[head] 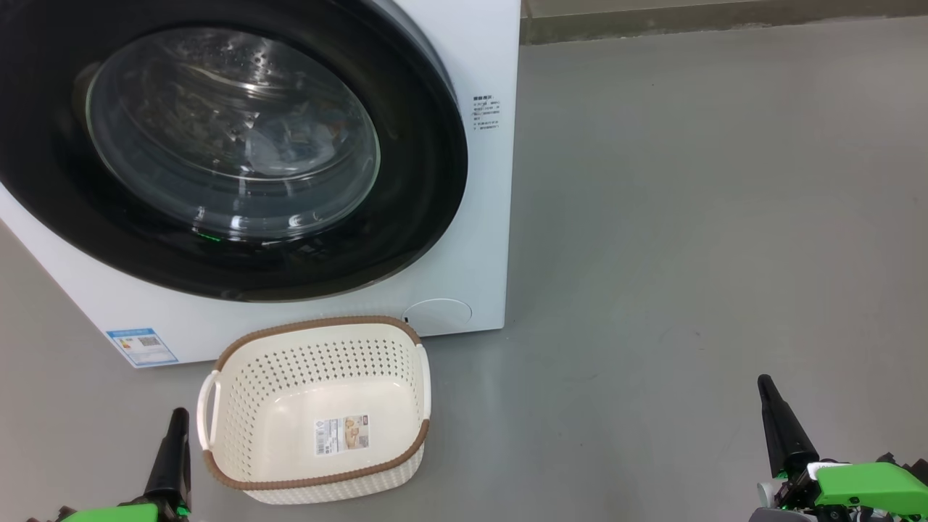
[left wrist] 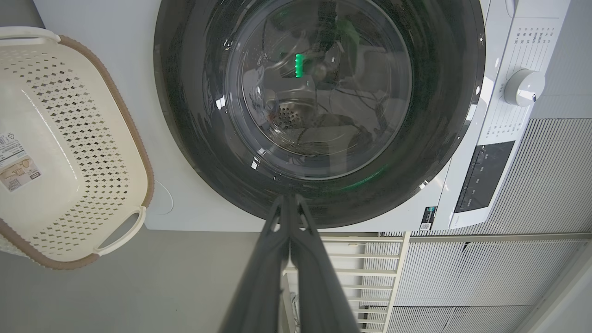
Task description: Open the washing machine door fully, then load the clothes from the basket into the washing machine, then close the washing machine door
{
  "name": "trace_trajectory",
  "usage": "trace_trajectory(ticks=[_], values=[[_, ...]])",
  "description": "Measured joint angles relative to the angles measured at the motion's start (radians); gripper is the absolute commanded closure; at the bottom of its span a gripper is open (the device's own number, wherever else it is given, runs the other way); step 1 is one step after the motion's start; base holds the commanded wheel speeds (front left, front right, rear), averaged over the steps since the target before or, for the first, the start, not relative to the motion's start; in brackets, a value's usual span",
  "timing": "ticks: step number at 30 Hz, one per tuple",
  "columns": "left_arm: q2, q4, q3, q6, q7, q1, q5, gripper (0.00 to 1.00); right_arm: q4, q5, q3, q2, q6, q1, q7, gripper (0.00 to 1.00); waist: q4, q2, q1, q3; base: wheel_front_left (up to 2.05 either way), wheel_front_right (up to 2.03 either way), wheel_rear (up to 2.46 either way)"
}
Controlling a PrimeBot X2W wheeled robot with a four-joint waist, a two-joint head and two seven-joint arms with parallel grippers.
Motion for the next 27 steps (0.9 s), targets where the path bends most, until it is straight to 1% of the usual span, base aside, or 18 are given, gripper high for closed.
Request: trace_trajectory(ticks=[27], values=[[0.0,0.0,0.0,0.0,0.0,0.0,0.0,1.0,0.0,0.0,-0.002,0.001,0.0,0.0,0.001,1.0,0.0,0.0,0.0,0.0,0.0,0.0,0.0]])
